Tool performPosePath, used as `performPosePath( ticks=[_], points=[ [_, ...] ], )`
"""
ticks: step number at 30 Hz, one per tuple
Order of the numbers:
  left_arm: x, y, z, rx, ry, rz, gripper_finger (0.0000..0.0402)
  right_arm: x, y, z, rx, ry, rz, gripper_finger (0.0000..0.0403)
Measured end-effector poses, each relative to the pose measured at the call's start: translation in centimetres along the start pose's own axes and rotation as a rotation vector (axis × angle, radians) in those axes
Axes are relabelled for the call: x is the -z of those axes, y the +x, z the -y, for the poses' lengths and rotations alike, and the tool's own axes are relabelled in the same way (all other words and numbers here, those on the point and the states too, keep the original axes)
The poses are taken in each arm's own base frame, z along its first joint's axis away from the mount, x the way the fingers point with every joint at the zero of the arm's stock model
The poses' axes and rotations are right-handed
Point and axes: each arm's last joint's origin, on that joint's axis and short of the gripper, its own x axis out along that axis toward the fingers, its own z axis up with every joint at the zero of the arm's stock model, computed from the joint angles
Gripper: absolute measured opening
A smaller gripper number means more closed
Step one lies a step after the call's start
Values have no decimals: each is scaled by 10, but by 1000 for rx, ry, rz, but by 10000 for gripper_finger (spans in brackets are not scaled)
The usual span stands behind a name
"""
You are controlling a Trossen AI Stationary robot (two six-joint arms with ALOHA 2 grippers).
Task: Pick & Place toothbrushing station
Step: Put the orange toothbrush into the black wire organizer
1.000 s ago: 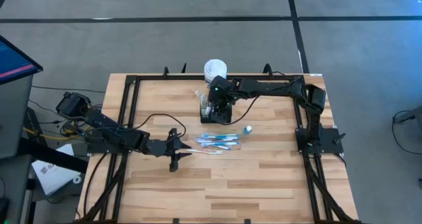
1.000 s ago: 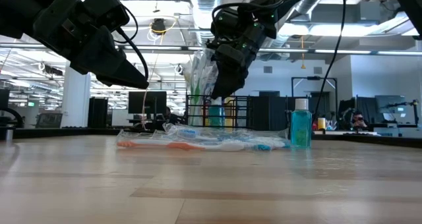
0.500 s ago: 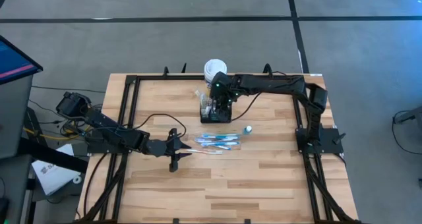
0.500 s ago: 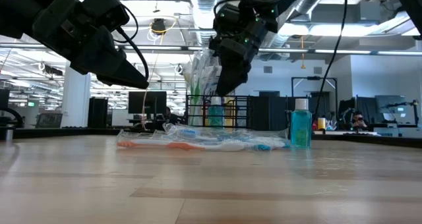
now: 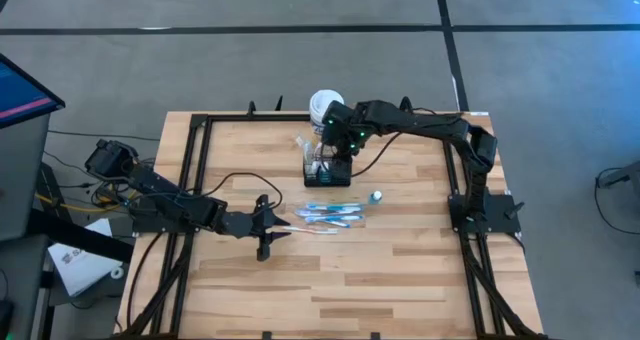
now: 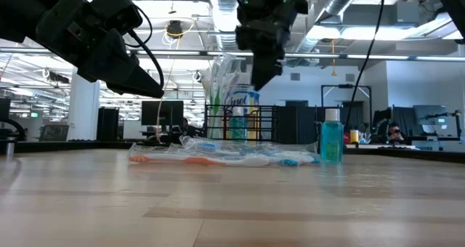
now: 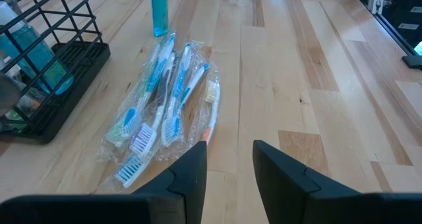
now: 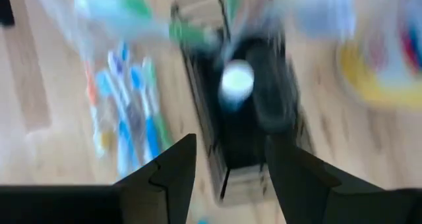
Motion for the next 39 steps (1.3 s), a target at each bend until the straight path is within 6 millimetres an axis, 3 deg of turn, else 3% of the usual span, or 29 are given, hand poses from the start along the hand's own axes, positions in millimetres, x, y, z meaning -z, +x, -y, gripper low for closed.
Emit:
performPosePath(
  ticks=[6,18,29,39],
  points=[
    [0,0,0,0,-1,0,118,14,-13,-20,-22,40,-161,168],
    [0,0,0,0,-18,-1,118,28,-12,-89,-99,-129,-215,148],
    [0,0,0,0,-24,-1,118,49,29,-141,-106,-255,-177,116],
    [0,0,0,0,-24,0,118,63,63,-145,-74,-281,-119,113]
  ],
)
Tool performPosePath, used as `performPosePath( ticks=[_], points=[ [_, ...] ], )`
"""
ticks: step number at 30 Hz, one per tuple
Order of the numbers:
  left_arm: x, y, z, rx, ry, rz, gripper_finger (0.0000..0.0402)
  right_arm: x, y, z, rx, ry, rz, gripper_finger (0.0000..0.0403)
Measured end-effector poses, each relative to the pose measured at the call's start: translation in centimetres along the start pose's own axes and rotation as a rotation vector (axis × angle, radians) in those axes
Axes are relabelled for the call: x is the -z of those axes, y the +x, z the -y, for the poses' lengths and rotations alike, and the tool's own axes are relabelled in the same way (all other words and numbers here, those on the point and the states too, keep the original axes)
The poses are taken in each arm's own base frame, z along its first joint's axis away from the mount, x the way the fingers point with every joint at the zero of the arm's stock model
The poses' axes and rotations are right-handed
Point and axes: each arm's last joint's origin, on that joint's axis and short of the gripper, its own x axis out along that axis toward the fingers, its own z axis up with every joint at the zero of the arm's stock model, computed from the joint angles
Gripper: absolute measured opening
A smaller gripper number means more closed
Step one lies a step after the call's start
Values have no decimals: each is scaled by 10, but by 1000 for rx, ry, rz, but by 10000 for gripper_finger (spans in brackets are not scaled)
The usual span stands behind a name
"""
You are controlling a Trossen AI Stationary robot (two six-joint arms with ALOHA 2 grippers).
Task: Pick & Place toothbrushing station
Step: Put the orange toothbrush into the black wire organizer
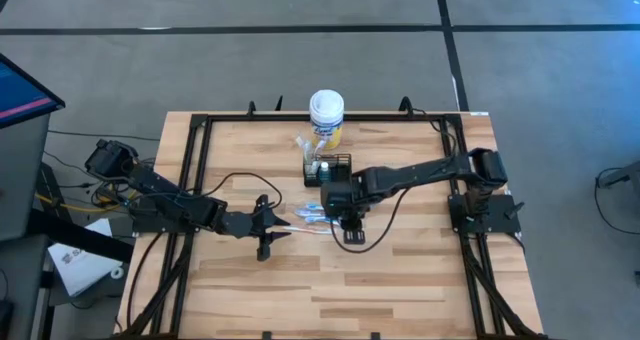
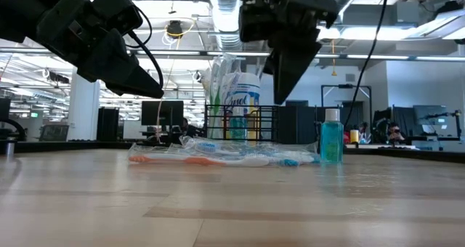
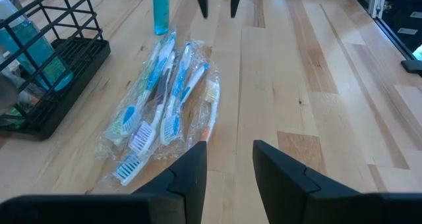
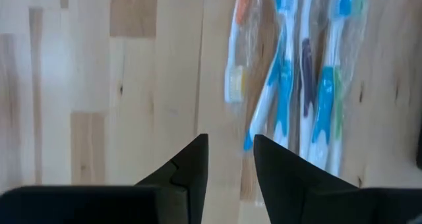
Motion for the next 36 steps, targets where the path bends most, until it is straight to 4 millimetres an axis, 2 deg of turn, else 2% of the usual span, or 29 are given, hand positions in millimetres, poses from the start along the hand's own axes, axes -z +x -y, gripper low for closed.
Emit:
performPosePath(
  ticks=[15,22,25,30,36],
  points=[
    [0,0,0,0,0,1,118,13,34,5,-7,0,77,113],
    [0,0,0,0,0,1,118,9,43,6,-9,-9,110,113],
    [0,0,0,0,0,1,118,11,47,6,-10,1,89,113],
    [0,0,0,0,-1,1,118,14,68,9,-11,21,32,113],
    [0,0,0,-3,-2,4,118,14,73,9,-15,22,23,113]
  ],
)
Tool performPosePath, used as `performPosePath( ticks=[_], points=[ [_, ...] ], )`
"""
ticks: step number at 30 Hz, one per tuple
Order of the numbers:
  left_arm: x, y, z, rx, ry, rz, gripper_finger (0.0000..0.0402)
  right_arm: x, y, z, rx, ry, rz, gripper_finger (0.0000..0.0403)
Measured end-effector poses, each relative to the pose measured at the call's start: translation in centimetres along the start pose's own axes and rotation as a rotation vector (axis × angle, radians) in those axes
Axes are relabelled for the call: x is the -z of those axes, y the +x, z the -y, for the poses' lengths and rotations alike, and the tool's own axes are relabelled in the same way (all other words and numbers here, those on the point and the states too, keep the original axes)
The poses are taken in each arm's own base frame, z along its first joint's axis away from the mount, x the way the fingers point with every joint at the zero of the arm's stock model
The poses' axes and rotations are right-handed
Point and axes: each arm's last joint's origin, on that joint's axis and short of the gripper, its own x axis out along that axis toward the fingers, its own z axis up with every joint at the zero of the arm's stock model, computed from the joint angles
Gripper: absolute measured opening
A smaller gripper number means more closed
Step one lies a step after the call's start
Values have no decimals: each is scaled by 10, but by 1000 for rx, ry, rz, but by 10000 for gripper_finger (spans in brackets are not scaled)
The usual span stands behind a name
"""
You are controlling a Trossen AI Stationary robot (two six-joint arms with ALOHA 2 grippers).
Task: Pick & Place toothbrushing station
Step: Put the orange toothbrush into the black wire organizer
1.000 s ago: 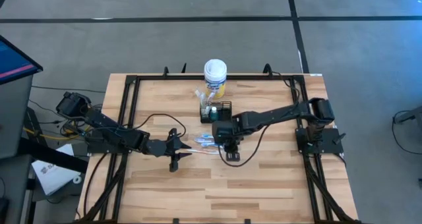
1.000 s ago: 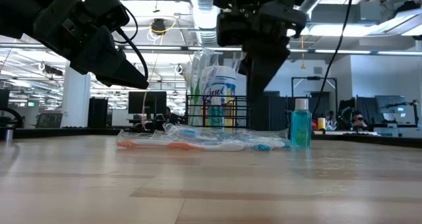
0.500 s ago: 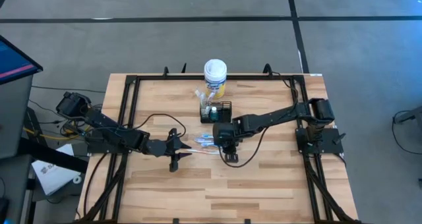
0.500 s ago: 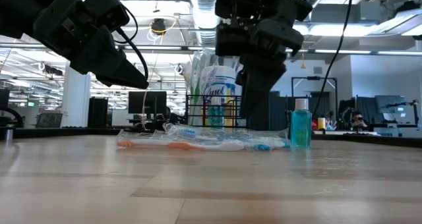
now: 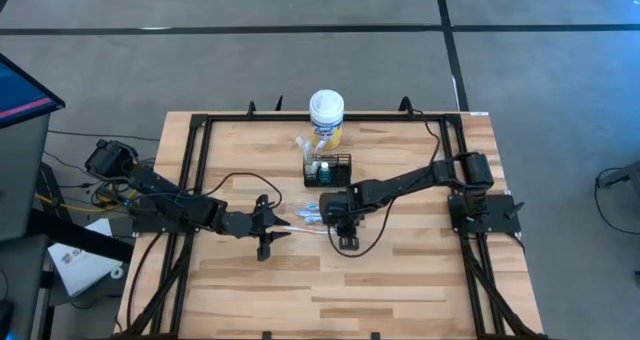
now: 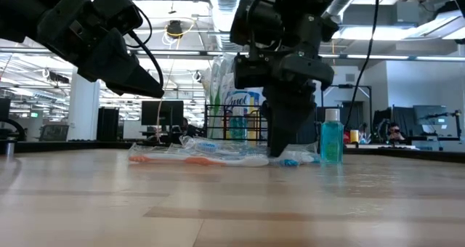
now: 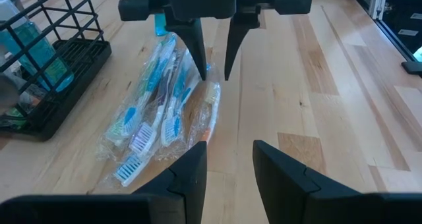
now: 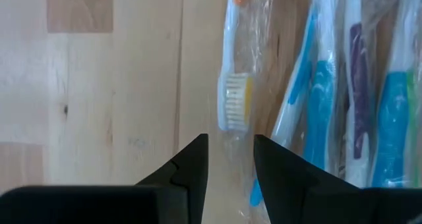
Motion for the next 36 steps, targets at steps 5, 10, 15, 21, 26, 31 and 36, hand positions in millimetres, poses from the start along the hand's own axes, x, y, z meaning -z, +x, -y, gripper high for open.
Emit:
performPosePath(
  ticks=[5,10,15,21,26,31,36],
  points=[
    [0,0,0,0,0,1,118,0,0,0,3,1,-2,102],
    [0,0,0,0,-1,2,118,1,4,1,3,2,-11,35],
    [0,0,0,-6,-1,4,118,-2,0,-1,3,-9,-1,8],
    [0,0,0,-6,-1,4,118,-11,-11,-7,-4,-50,6,1],
    [0,0,0,-5,-1,5,118,-17,-23,-16,5,-88,-27,0],
    [0,0,0,-4,-1,6,118,-25,-39,-24,51,-119,-57,0],
    [-2,0,0,-1,-7,17,118,-32,-59,-33,113,-146,-94,0]
  ],
)
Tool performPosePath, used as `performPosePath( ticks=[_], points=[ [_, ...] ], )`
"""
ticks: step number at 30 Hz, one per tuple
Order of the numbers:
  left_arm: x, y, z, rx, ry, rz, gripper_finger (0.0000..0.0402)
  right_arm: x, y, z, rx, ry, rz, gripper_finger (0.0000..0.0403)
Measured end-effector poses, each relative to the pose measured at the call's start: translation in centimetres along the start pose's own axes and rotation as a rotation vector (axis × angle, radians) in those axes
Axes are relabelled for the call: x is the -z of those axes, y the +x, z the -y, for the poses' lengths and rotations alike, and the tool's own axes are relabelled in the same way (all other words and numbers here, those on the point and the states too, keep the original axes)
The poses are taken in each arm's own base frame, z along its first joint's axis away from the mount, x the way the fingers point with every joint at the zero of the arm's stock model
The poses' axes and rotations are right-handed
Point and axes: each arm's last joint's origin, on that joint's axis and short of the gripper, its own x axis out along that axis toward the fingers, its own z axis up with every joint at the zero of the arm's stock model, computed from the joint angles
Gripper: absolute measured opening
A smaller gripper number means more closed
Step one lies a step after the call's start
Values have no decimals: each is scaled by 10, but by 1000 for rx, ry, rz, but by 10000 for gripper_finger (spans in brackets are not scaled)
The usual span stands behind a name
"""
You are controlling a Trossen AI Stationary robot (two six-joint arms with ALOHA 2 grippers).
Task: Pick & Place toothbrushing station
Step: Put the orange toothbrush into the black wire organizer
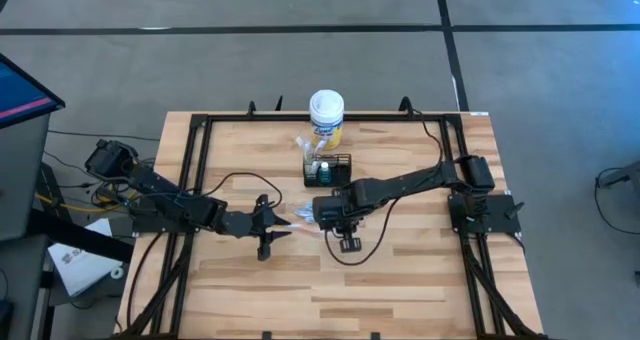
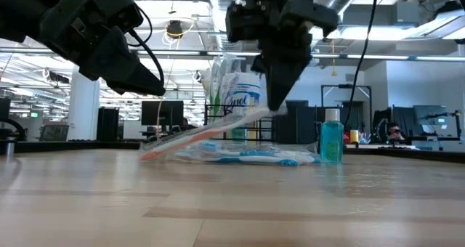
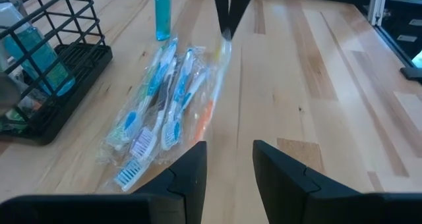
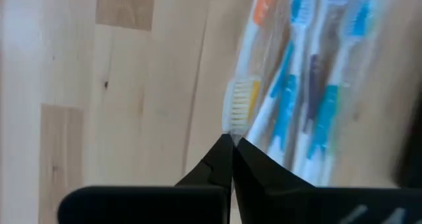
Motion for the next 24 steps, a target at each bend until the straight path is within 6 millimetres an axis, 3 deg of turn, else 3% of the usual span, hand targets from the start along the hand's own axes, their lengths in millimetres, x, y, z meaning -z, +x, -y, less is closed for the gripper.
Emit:
performPosePath(
  ticks=[8,17,24],
  points=[
    [-8,0,3,27,-38,81,118,-12,-39,-7,78,-36,2,0],
    [-23,-2,6,68,-47,219,118,-13,-64,-16,99,-63,-23,0],
    [-58,5,8,83,5,250,118,-14,-73,-27,115,-89,-9,0]
  ],
)
